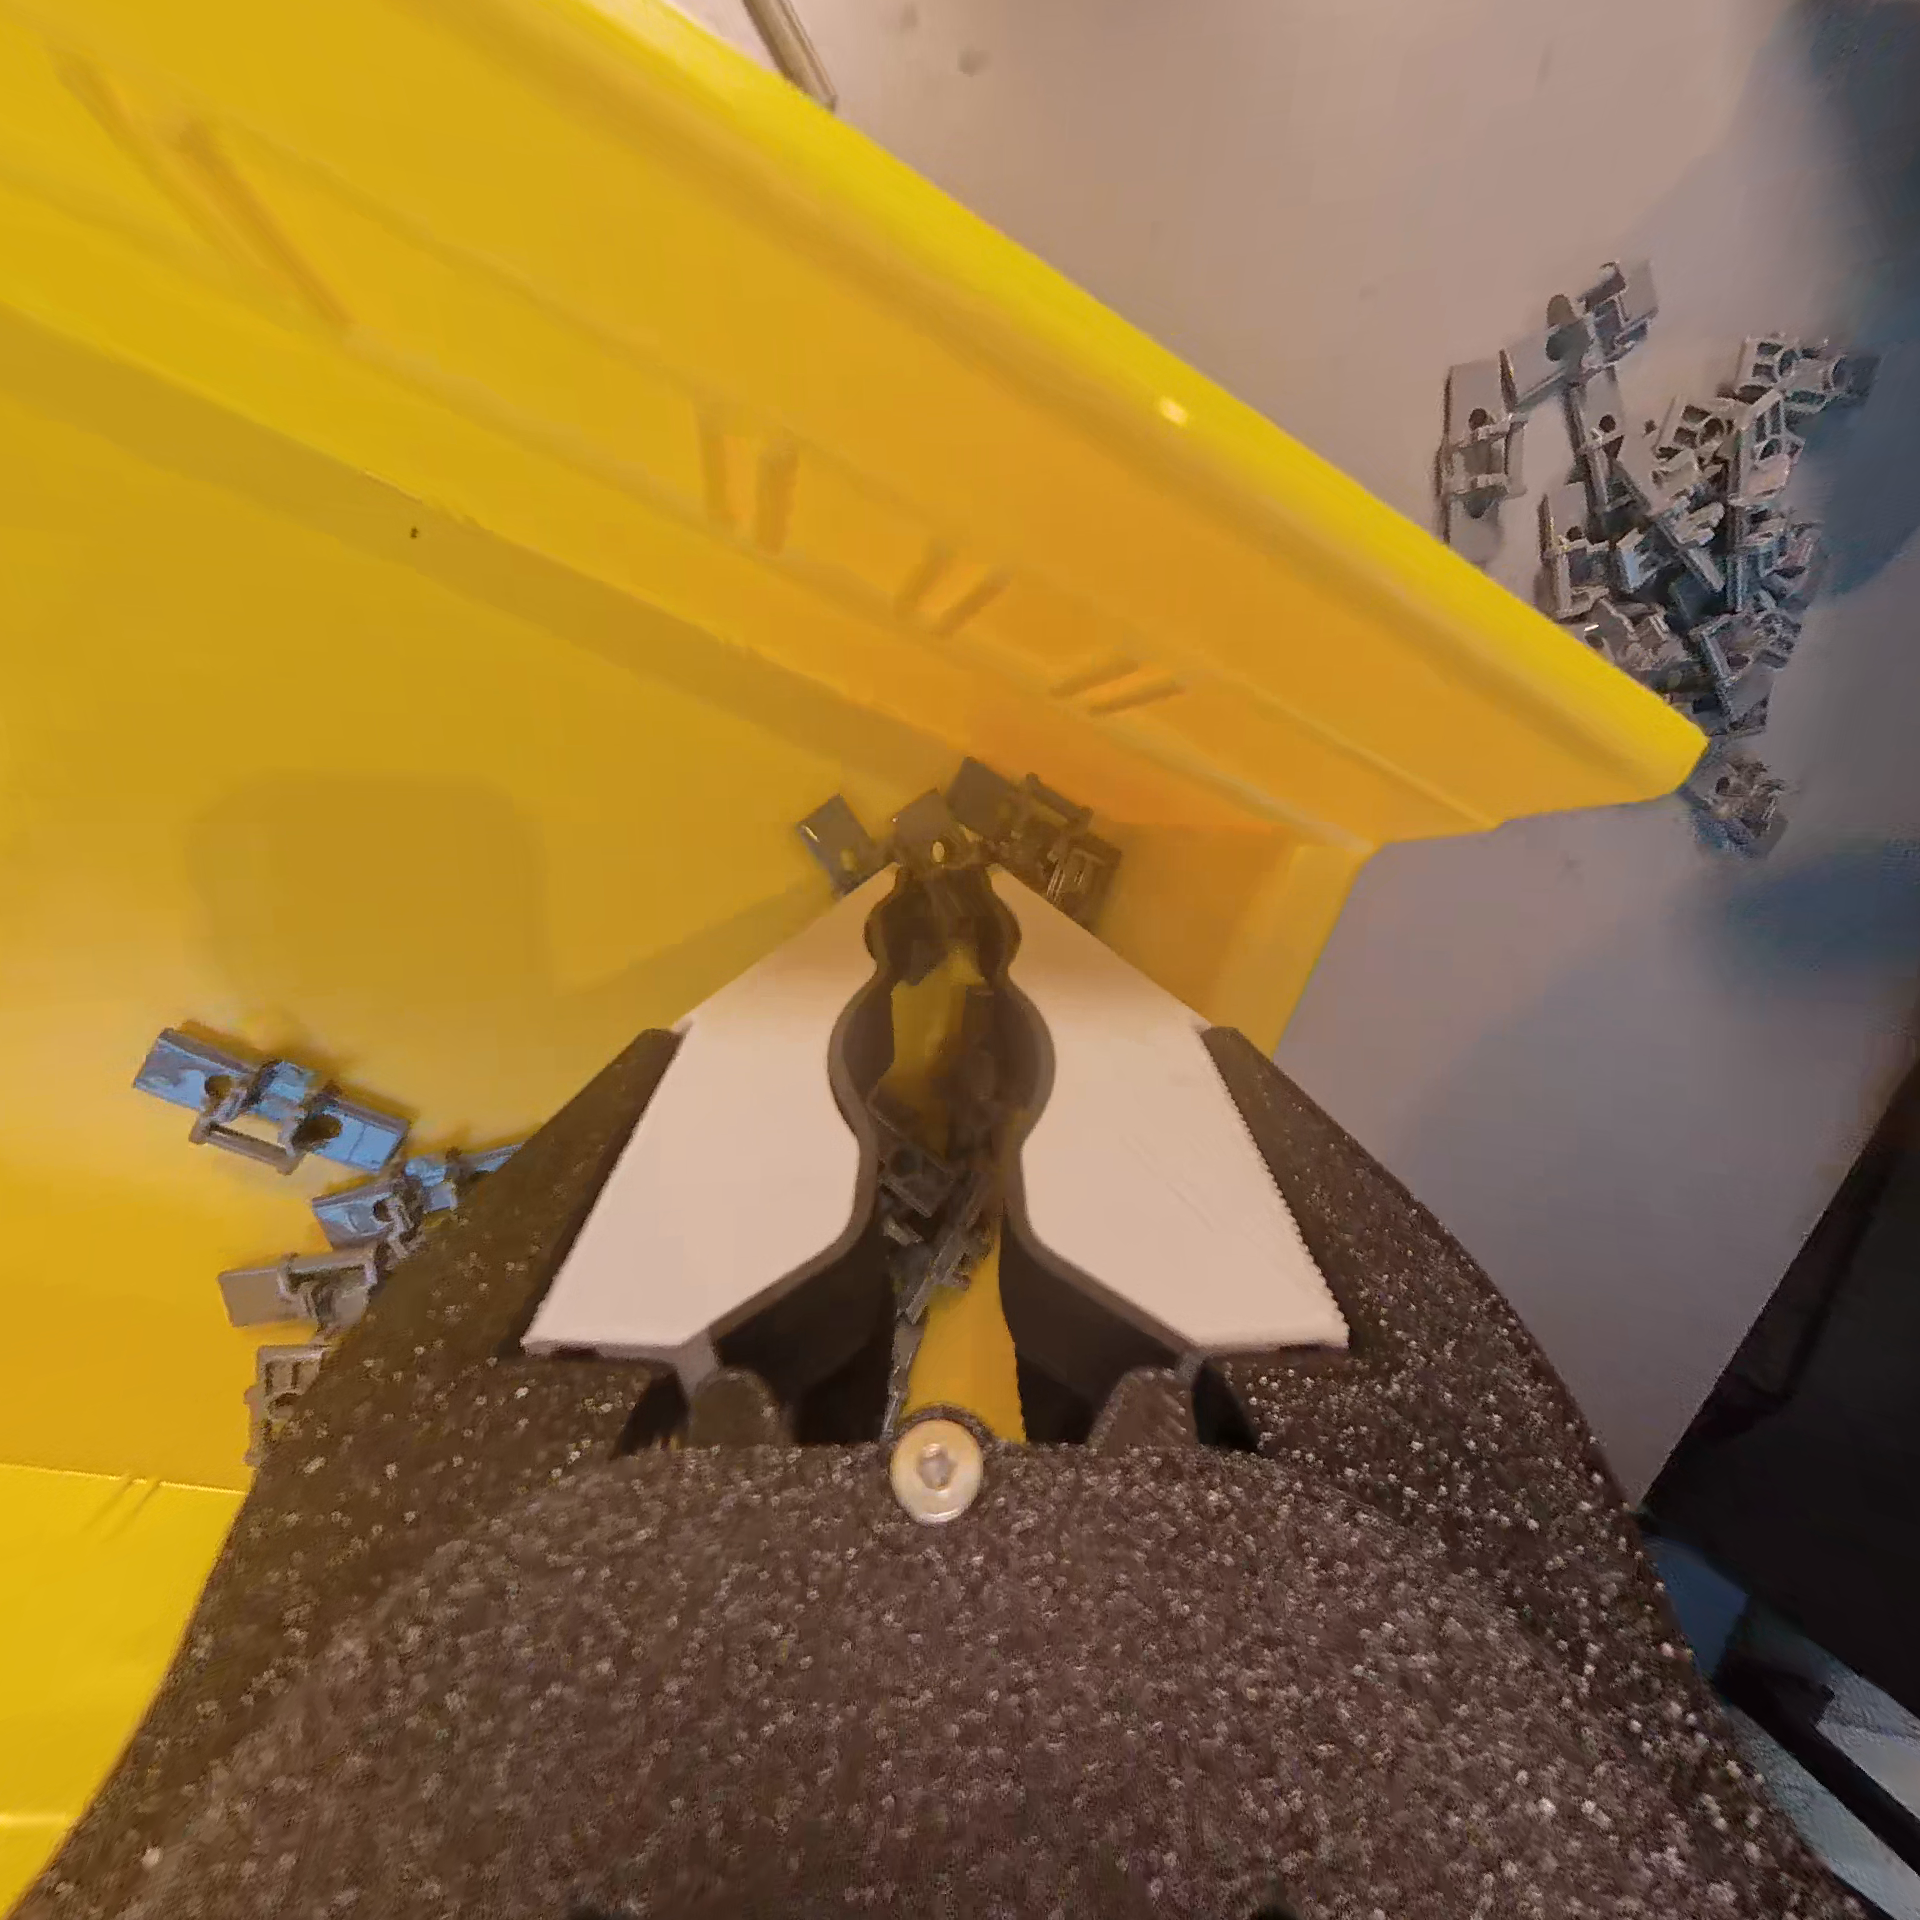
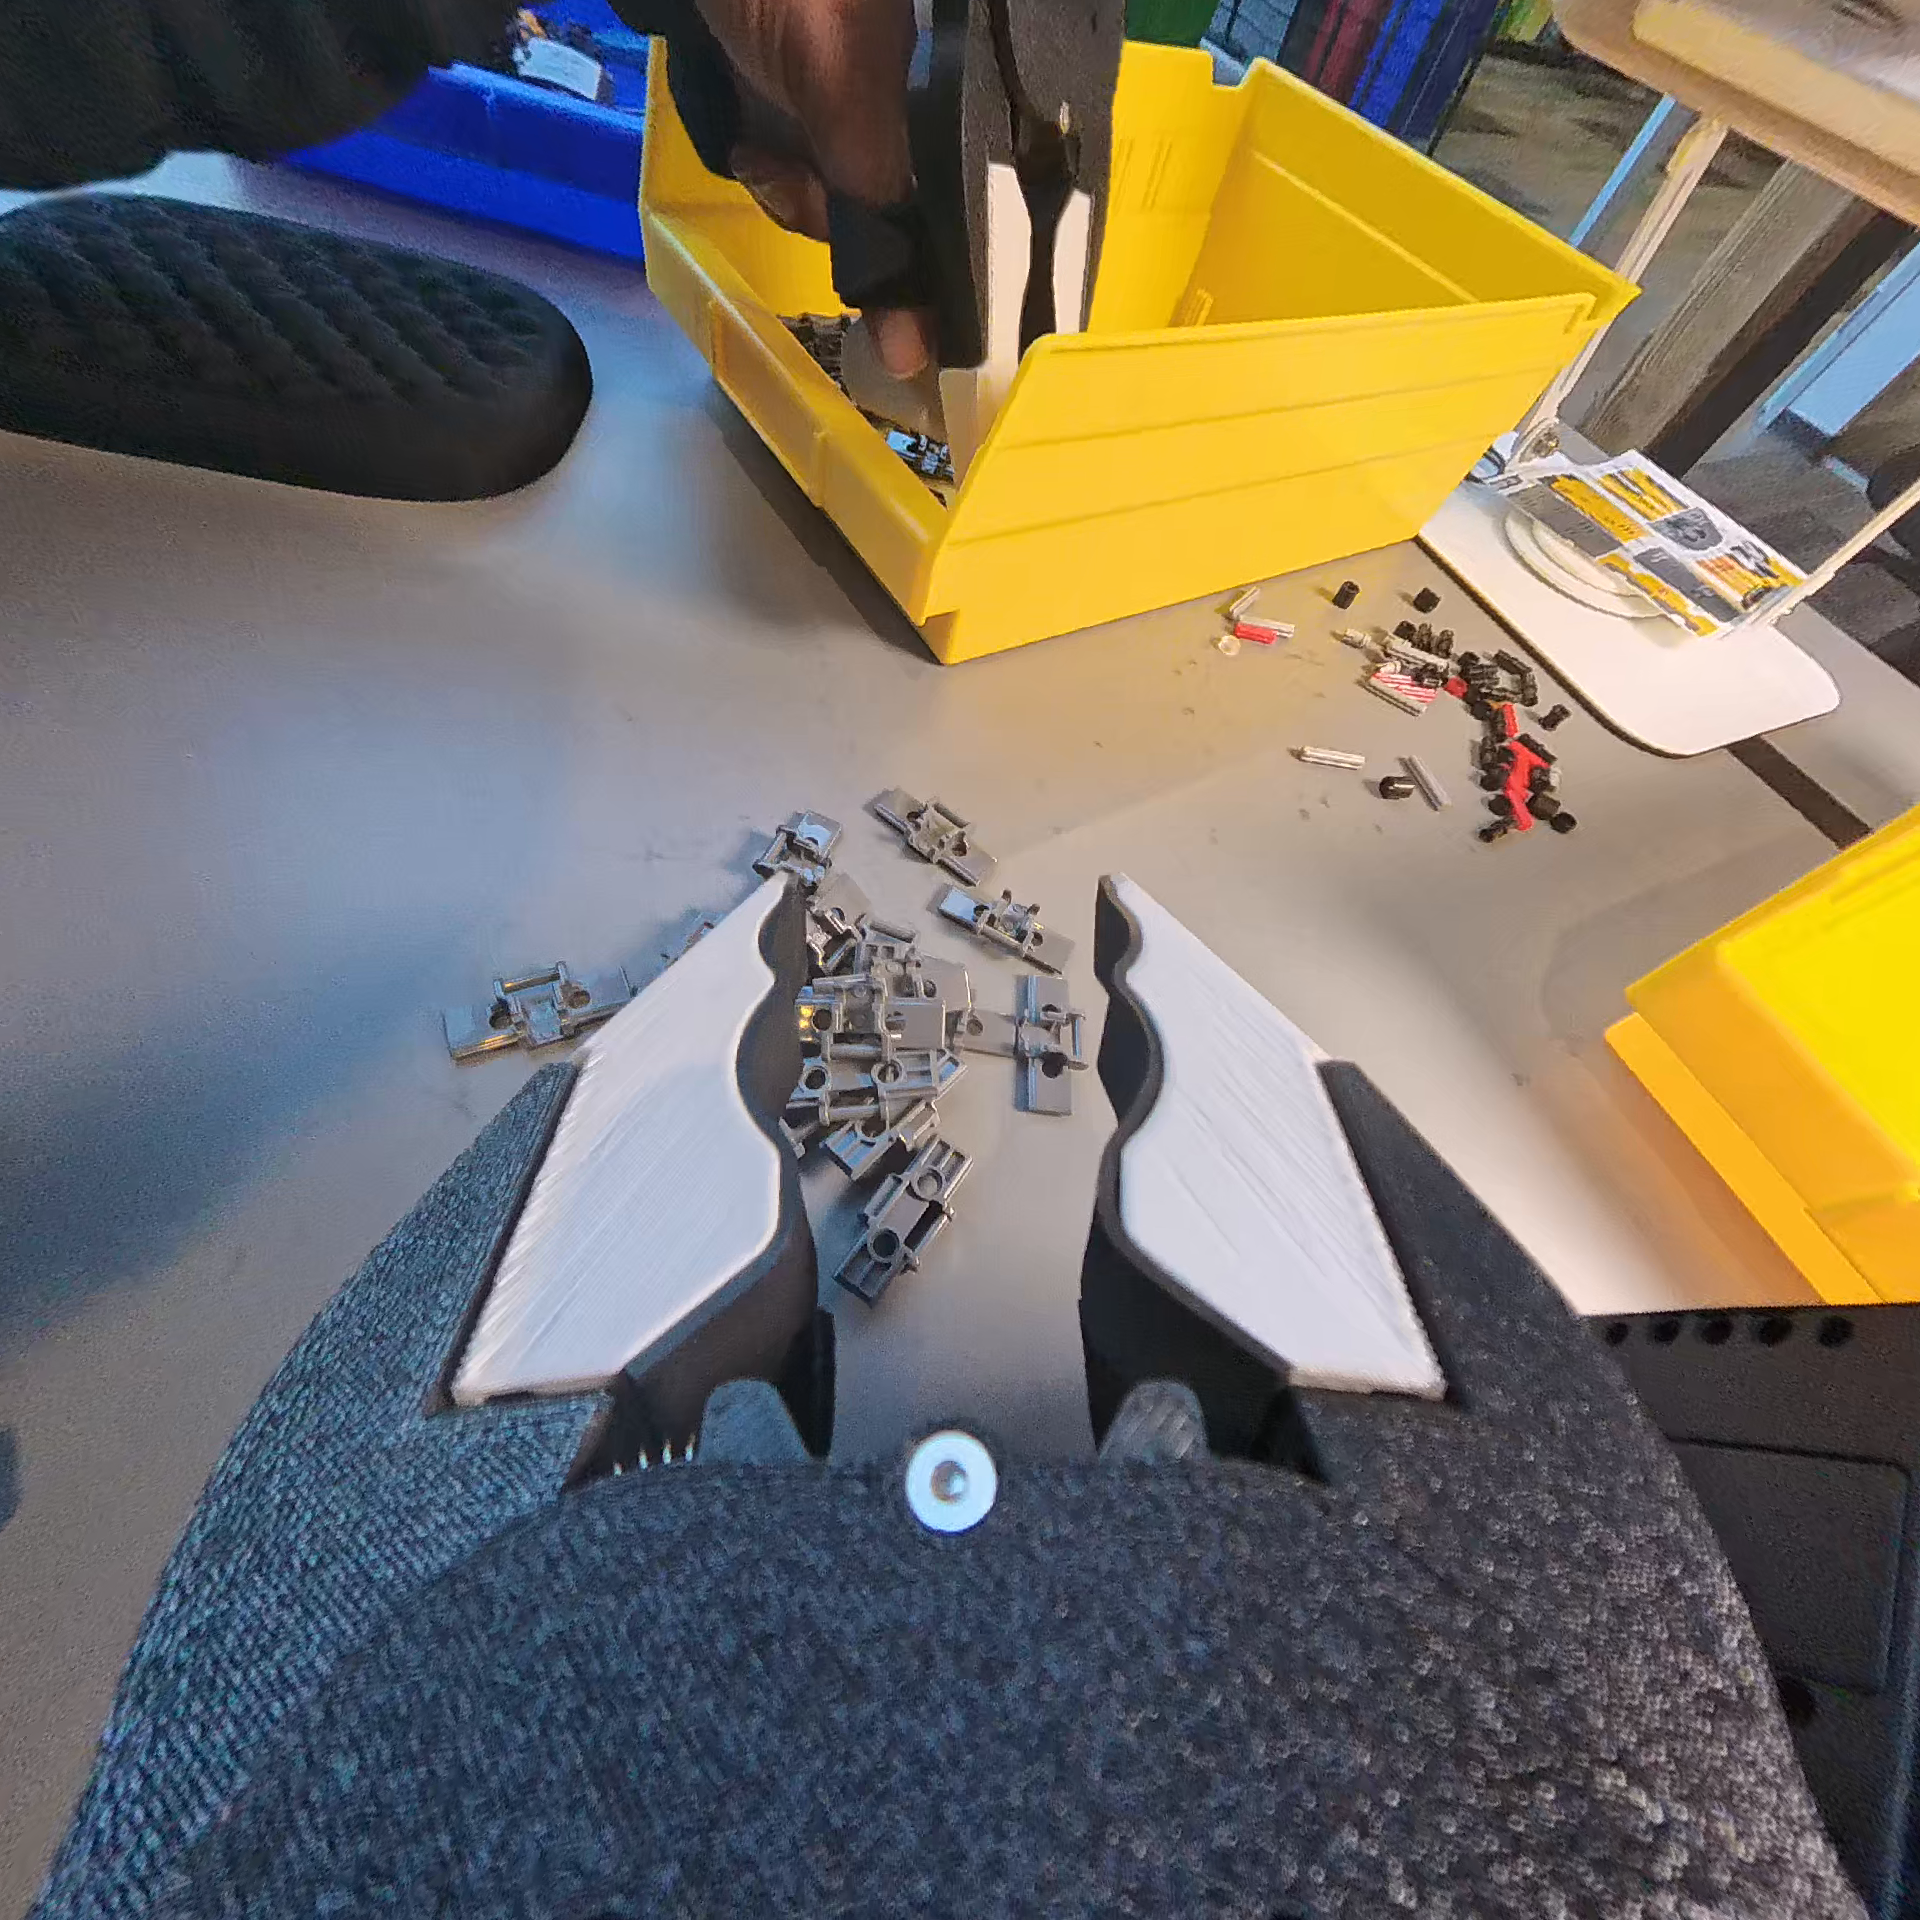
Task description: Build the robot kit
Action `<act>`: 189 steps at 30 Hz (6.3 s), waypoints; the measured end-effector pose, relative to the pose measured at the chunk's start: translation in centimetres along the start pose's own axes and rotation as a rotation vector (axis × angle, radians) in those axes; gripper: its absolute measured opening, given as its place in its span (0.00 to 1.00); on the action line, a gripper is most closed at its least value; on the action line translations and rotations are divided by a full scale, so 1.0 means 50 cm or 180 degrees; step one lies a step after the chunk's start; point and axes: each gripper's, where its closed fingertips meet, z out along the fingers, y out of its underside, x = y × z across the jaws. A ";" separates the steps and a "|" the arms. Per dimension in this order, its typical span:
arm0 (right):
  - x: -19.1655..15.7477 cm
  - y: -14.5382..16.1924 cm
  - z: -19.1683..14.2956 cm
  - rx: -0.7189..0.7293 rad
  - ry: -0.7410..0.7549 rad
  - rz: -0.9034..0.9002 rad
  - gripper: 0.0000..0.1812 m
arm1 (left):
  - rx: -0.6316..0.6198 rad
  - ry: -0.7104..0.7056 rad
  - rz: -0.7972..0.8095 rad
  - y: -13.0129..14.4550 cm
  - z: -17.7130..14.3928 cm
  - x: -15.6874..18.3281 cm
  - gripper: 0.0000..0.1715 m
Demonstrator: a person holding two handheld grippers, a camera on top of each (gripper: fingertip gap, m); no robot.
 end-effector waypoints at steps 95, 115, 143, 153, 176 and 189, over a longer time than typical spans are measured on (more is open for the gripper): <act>-0.081 -0.166 0.002 0.0938 0.0264 -0.0839 0.30 | 0.2191 0.2133 0.0246 -0.101 -0.115 0.396 0.03; -0.063 0.040 0.036 -0.0513 -0.0161 -0.0329 0.24 | 0.2392 0.0469 0.0111 -0.079 -0.174 0.190 0.18; -0.018 0.014 0.021 -0.0103 -0.0123 0.0152 0.32 | -0.0091 0.0008 0.1118 -0.009 0.013 0.023 0.15; -0.015 -0.032 0.024 0.0099 -0.0039 0.0018 0.32 | 0.0672 -0.0546 0.0905 -0.027 -0.108 0.007 0.04; 0.051 -0.075 -0.083 0.0584 0.0816 -0.0216 0.30 | 0.2191 0.0551 0.0414 -0.066 -0.086 0.240 0.00; 0.043 -0.062 -0.076 0.0714 0.0729 -0.0131 0.30 | 0.0611 -0.0873 0.0067 0.038 -0.110 -0.029 0.17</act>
